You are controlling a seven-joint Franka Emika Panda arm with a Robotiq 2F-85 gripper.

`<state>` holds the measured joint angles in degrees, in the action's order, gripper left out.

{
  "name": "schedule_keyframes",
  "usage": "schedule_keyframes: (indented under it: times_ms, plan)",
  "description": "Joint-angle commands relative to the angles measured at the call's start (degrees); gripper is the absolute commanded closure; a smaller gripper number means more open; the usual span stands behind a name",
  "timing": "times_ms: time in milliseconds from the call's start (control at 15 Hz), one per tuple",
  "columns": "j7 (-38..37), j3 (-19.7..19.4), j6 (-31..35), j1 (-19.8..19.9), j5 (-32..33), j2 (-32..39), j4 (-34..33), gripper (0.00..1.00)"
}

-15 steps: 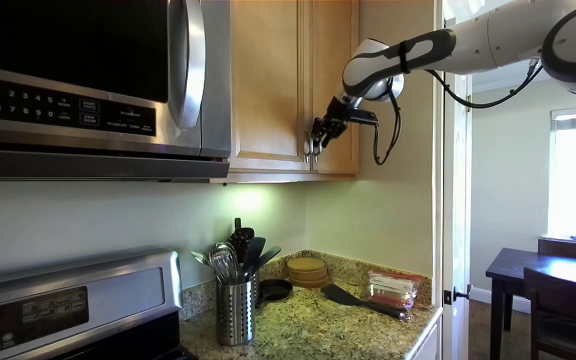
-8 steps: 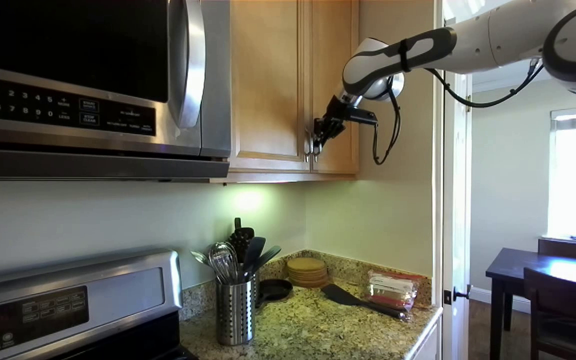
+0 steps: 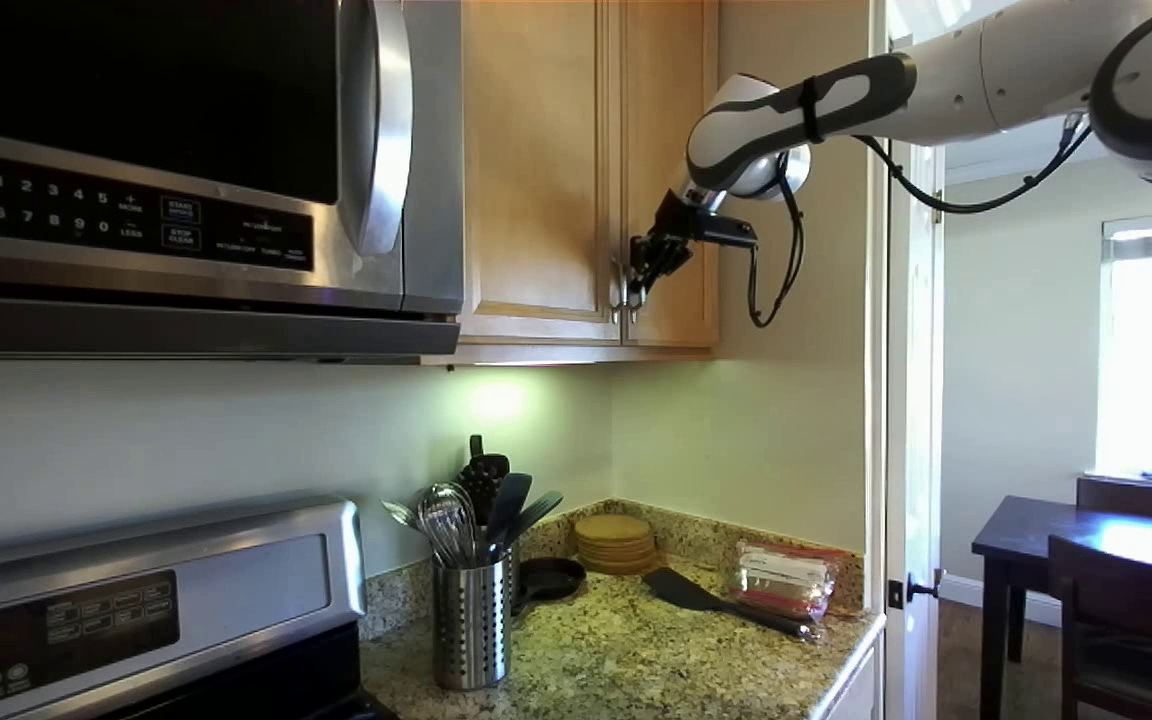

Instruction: Open the doors of the top cabinet, get the spice bottle and put it on the table.

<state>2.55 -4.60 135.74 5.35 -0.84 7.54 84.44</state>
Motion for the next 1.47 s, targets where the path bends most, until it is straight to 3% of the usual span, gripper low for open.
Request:
schedule_keyframes:
  times_ms: [0,333,733,1400]
  plan:
    - [-0.44,-2.43,0.15,1.51,4.81,-4.62,5.78,0.89]
    - [-7.05,-3.08,-0.72,1.78,11.77,-7.77,9.21,0.89]
    - [-12.92,-3.17,-2.68,2.97,14.89,-12.22,13.08,0.89]
    - [-19.02,-2.41,-21.92,6.52,21.45,-21.16,13.69,0.90]
